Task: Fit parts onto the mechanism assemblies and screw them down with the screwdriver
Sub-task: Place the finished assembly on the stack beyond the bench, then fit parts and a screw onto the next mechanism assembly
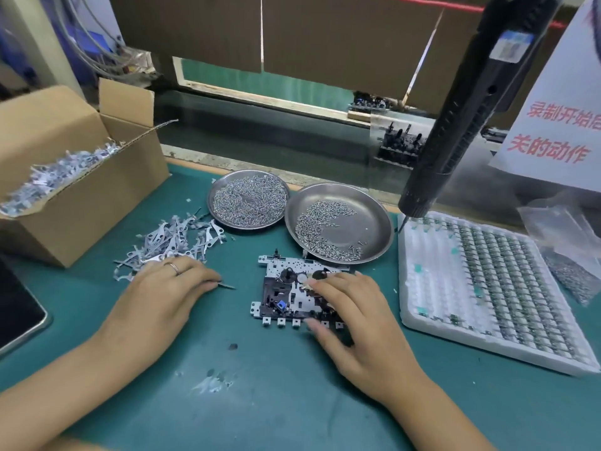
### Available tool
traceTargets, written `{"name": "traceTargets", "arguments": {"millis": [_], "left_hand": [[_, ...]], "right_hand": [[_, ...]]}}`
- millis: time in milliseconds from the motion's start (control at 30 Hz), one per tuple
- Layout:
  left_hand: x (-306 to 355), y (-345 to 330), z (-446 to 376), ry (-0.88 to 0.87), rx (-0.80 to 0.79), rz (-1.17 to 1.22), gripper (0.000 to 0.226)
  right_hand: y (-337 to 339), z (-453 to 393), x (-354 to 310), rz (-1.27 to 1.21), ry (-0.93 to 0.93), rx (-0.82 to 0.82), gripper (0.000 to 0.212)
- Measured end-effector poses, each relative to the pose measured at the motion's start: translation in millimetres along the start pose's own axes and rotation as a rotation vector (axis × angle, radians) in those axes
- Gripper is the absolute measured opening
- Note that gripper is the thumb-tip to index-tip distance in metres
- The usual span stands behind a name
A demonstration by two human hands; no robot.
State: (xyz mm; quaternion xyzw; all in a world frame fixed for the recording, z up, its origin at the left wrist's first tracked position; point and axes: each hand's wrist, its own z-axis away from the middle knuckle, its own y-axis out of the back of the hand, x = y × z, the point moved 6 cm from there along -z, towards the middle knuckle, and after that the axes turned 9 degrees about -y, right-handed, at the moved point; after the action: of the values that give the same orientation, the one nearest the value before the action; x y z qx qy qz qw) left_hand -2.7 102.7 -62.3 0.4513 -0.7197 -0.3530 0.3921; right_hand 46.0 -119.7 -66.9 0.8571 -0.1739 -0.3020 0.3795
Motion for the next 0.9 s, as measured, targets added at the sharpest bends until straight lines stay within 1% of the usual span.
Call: {"name": "traceTargets", "arguments": {"millis": [100,133,200,267,333,433,533,633,733,834,900], "left_hand": [[21.5,2.7,-12.7,-0.017,0.125,0.142,0.026],[33.6,1.9,-19.1,-0.042,0.152,0.182,0.021],[59.1,-3.2,-31.0,-0.115,0.167,0.253,0.017],[74.9,-9.2,-41.0,-0.161,0.165,0.327,0.015],[79.1,-15.6,-48.1,-0.176,0.161,0.402,0.014],[74.9,-23.3,-47.3,-0.176,0.185,0.487,0.015],[63.9,-26.6,-44.5,-0.099,0.2,0.546,0.011],[55.4,-28.2,-46.1,-0.035,0.188,0.589,0.012],[51.8,-33.3,-43.1,0.062,0.143,0.626,0.018],[46.7,-40.9,-39.0,0.167,0.079,0.655,0.01],[43.8,-41.9,-39.1,0.19,0.053,0.643,0.011]], "right_hand": [[9.3,0.0,2.4,-0.162,-0.064,0.139,0.03],[10.8,-0.7,3.9,-0.224,-0.101,0.169,0.029],[9.9,-2.1,3.8,-0.305,-0.139,0.187,0.03],[7.1,-3.3,1.7,-0.345,-0.125,0.182,0.026],[6.2,-2.8,4.0,-0.35,-0.123,0.199,0.02],[9.1,-3.1,14.3,-0.368,-0.218,0.256,0.017],[7.7,-5.5,16.4,-0.39,-0.258,0.246,0.013],[1.7,-8.1,17.0,-0.385,-0.29,0.17,0.012],[-1.3,-7.1,16.6,-0.354,-0.302,0.113,0.013],[-3.4,-6.0,16.9,-0.372,-0.307,0.086,0.017],[-3.3,-4.3,17.3,-0.383,-0.306,0.083,0.018]]}}
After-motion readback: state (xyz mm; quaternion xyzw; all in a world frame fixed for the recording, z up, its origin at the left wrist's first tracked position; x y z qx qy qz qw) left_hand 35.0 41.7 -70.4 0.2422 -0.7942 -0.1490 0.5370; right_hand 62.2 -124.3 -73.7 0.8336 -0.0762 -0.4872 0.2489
